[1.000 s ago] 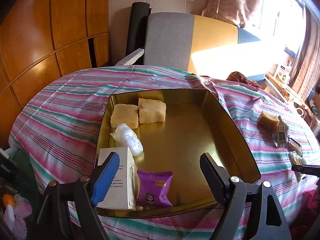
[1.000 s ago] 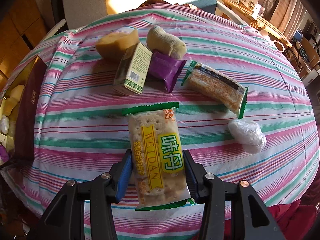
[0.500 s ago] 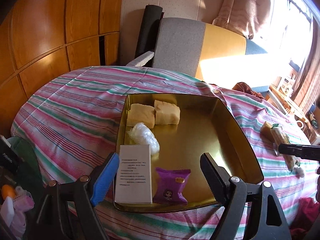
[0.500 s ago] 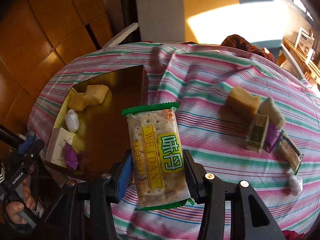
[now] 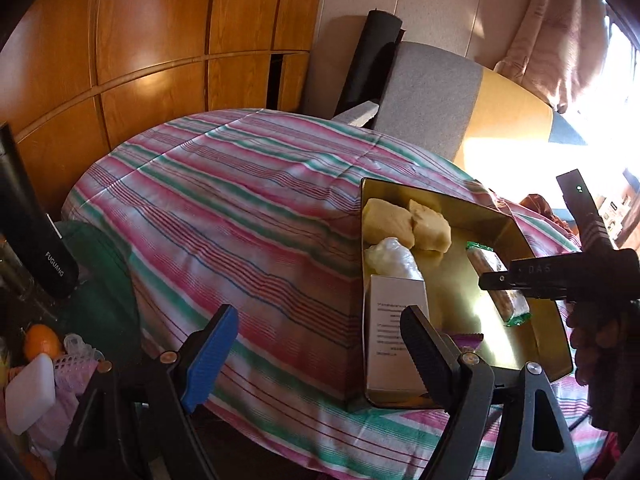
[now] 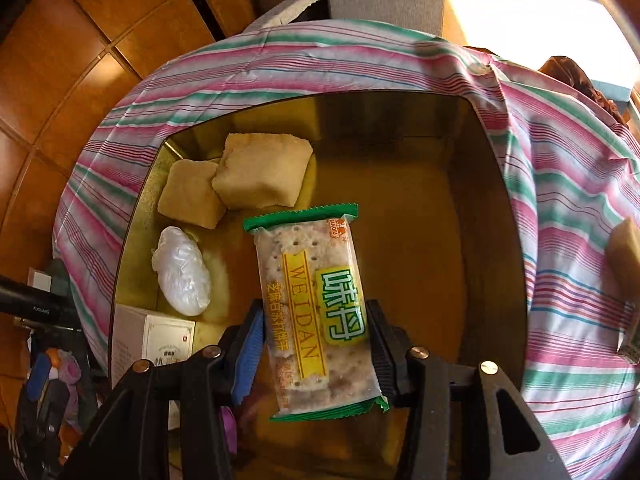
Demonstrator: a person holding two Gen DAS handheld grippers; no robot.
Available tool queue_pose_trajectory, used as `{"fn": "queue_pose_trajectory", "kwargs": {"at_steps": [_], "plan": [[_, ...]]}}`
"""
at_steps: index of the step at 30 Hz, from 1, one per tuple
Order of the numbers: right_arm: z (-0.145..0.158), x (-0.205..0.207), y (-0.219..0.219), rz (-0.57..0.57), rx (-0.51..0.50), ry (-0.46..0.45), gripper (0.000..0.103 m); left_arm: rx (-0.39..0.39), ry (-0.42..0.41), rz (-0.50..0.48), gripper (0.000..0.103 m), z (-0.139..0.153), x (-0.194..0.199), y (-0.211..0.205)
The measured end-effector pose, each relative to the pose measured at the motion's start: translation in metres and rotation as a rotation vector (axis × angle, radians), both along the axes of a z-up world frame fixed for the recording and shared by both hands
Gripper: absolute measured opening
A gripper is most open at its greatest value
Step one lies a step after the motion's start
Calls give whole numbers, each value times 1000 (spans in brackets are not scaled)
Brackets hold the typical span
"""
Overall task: Organize objects
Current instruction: 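Carry the WEIDAN packet into the gold tray and open the right tool, then move the right tool back to the items while the left tool reaches another yellow sponge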
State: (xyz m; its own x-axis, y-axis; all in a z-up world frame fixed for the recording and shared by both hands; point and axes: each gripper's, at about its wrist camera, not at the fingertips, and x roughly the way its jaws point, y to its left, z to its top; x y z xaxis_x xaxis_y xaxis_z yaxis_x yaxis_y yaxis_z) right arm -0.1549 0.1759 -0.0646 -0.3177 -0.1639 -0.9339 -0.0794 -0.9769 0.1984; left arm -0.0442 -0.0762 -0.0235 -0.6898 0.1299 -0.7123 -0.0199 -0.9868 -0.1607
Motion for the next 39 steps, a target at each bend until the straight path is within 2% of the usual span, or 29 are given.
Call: {"fn": "queue_pose_trajectory", "kwargs": {"at_steps": [3, 8, 10, 15, 22, 28, 33, 39], "plan": [[-12, -13, -11, -33, 2, -30, 49, 6, -17, 8, 84, -5, -2, -4], [-26, -20, -23, -61, -134, -73, 50, 7, -36, 9, 84, -12, -4, -5], [-28, -19, -25, -57, -195, -73, 50, 11, -42, 5, 84, -13, -4, -5], [-24, -10, -22, -44, -238, -50, 50, 11, -31, -2, 84, -10, -2, -3], [6, 17, -14, -10, -158, 58, 50, -3, -8, -17, 84, -1, 4, 6], [31, 45, -15, 41, -15, 178, 50, -26, 12, -48, 84, 7, 10, 19], [44, 69, -14, 83, 73, 253, 51, -42, 23, -81, 84, 12, 14, 31], [53, 94, 4, 80, 138, 312, 51, -65, 37, -127, 84, 18, 18, 50]]}}
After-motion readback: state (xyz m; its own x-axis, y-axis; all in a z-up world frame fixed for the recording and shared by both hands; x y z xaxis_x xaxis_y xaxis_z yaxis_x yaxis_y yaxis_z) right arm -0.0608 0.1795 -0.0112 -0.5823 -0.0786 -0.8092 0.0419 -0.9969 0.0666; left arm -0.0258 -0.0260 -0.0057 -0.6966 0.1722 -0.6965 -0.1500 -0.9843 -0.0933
